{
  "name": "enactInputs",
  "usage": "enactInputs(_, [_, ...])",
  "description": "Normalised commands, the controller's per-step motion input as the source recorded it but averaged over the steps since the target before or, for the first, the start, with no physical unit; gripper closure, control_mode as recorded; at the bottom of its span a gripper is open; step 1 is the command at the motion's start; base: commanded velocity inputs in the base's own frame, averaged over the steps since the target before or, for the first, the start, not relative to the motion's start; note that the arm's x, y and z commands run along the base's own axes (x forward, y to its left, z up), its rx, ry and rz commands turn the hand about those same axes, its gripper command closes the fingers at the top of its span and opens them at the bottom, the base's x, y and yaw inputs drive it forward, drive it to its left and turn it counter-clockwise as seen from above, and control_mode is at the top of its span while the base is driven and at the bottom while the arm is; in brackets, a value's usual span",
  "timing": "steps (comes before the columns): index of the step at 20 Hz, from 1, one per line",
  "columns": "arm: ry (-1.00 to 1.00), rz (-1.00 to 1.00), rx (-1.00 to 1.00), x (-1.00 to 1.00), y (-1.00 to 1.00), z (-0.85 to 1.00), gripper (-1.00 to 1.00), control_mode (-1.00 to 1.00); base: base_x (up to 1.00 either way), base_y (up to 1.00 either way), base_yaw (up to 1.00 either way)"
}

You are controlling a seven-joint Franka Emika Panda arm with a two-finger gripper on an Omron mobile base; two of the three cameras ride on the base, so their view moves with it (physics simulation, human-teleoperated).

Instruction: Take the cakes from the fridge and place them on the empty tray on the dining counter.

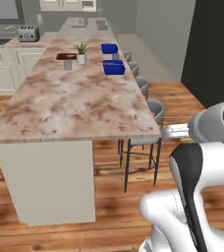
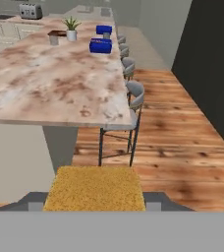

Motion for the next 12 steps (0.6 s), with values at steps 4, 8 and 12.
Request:
enactInputs(4, [0.0, 0.0, 0.0, 0.0, 0.0, 0.0, 1.0, 1.0, 0.51, -0.75, 0.2])
enactInputs(8, [0.0, 0.0, 0.0, 0.0, 0.0, 0.0, 1.0, 1.0, 0.48, -0.73, 0.2])
enactInputs(12, [0.0, 0.0, 0.0, 0.0, 0.0, 0.0, 1.0, 1.0, 0.38, -0.76, 0.19])
